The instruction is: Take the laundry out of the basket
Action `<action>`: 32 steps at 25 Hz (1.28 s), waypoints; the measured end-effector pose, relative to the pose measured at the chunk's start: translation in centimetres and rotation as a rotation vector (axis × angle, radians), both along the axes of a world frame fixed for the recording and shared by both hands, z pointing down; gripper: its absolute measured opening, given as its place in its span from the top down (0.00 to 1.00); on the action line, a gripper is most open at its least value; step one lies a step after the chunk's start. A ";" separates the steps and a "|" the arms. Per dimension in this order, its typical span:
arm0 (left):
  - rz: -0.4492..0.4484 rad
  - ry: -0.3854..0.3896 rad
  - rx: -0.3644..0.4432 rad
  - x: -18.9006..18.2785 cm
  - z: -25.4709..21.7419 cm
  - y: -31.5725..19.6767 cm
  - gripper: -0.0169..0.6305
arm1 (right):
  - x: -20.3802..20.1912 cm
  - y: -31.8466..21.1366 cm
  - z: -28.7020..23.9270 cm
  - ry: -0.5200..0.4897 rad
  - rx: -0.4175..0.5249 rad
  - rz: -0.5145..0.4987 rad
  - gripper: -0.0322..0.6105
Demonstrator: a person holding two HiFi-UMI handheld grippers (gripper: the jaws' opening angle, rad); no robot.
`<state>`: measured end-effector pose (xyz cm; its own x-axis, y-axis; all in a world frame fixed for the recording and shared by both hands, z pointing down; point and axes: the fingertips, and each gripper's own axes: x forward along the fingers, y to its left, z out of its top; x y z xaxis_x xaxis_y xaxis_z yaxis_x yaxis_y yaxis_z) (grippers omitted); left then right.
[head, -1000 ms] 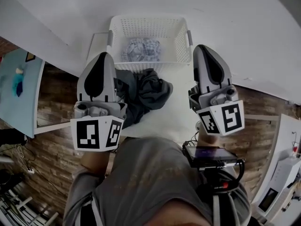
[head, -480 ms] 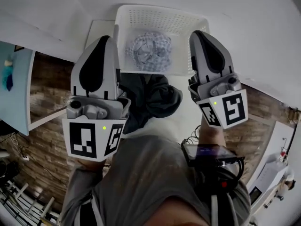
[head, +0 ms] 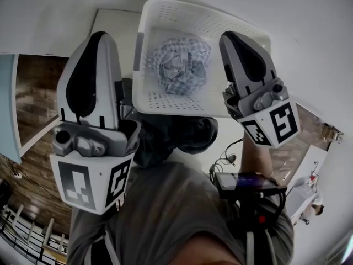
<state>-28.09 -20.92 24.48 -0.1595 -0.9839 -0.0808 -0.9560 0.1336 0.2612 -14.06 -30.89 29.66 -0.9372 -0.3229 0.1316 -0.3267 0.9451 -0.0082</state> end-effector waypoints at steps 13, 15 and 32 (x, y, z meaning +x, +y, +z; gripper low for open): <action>0.033 0.164 -0.045 -4.0 6.1 -2.5 0.96 | -4.0 0.3 13.3 0.419 -0.092 -0.223 0.58; 0.035 0.176 -0.044 -4.3 6.6 -2.7 0.96 | -3.9 0.4 15.0 0.472 -0.094 -0.254 0.52; 0.034 0.241 -0.093 -5.9 10.4 -3.3 0.96 | -2.1 1.5 24.9 0.766 -0.123 -0.355 0.62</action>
<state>-33.97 -24.19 34.88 -0.1302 -0.9904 0.0471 -0.8722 0.1370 0.4696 -16.18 -29.40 54.54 -0.6185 0.0312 0.7852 0.0313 0.9994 -0.0151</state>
